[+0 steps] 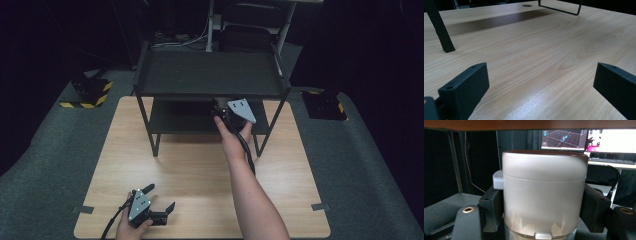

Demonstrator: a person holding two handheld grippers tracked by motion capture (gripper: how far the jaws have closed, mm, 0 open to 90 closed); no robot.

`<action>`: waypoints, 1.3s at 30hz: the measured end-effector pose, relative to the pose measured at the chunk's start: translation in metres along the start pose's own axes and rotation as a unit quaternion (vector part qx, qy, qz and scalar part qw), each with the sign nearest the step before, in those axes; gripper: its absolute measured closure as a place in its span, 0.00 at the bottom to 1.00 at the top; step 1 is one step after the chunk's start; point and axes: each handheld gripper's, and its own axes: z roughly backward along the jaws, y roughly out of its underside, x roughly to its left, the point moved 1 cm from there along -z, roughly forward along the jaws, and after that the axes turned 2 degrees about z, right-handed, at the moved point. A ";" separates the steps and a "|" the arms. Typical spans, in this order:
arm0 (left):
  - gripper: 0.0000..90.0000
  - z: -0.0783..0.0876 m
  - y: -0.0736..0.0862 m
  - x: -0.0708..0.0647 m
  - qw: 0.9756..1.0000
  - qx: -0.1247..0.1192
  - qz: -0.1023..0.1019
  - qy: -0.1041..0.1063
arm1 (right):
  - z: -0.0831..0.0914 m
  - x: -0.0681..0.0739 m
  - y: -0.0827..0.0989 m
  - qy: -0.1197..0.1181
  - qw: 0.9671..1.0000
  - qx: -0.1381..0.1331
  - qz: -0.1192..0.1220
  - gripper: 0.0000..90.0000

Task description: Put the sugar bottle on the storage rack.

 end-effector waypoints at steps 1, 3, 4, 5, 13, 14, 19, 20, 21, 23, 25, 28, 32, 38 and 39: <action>0.00 0.000 0.000 0.000 1.000 0.000 0.001 0.000 | -0.001 -0.001 -0.001 -0.002 1.000 0.003 0.004 0.28; 0.00 0.000 0.000 0.000 1.000 0.000 0.001 0.000 | -0.001 -0.003 -0.002 -0.012 1.000 0.010 0.009 0.20; 0.00 0.000 0.000 0.000 1.000 0.000 0.001 0.000 | -0.001 -0.004 -0.003 -0.014 1.000 0.011 0.009 0.17; 0.00 0.000 0.000 0.000 1.000 0.000 0.001 0.000 | 0.000 -0.005 -0.003 -0.017 1.000 0.012 0.006 0.14; 0.00 0.000 0.000 0.000 1.000 -0.001 0.003 0.001 | 0.015 -0.011 -0.005 -0.040 0.999 0.008 0.015 0.00; 0.00 -0.001 0.000 0.000 1.000 -0.001 0.004 0.001 | 0.018 -0.012 -0.005 -0.045 0.999 0.007 0.011 0.00; 0.00 -0.001 0.000 -0.001 1.000 -0.002 0.005 -0.001 | 0.034 -0.016 -0.002 -0.056 0.998 0.001 0.014 0.00; 0.00 -0.001 0.000 -0.001 1.000 -0.001 0.005 0.000 | 0.037 -0.017 -0.001 -0.058 0.998 0.001 0.015 0.00; 0.00 -0.001 0.000 0.000 1.000 -0.002 0.006 0.001 | 0.040 -0.017 0.001 -0.061 0.998 0.000 0.016 0.00; 0.00 -0.001 0.000 0.000 1.000 -0.002 0.006 0.001 | 0.048 -0.019 0.004 -0.069 0.998 -0.002 0.016 0.00; 0.00 -0.001 0.001 0.000 1.000 -0.002 0.006 0.002 | 0.060 -0.020 0.009 -0.074 0.997 -0.003 0.018 0.00; 0.00 -0.001 0.000 0.000 1.000 -0.002 0.006 0.002 | 0.078 -0.023 0.019 -0.084 0.996 -0.010 0.023 0.00; 0.00 -0.001 0.001 0.000 1.000 -0.002 0.007 0.001 | 0.097 -0.027 0.028 -0.097 0.995 -0.012 0.027 0.00; 0.00 -0.001 0.001 0.000 1.000 -0.002 0.006 0.000 | 0.122 -0.036 0.043 -0.112 0.993 -0.008 0.030 0.00; 0.00 -0.001 0.000 0.000 1.000 -0.001 0.005 0.000 | 0.126 -0.037 0.046 -0.112 0.993 -0.007 0.031 0.00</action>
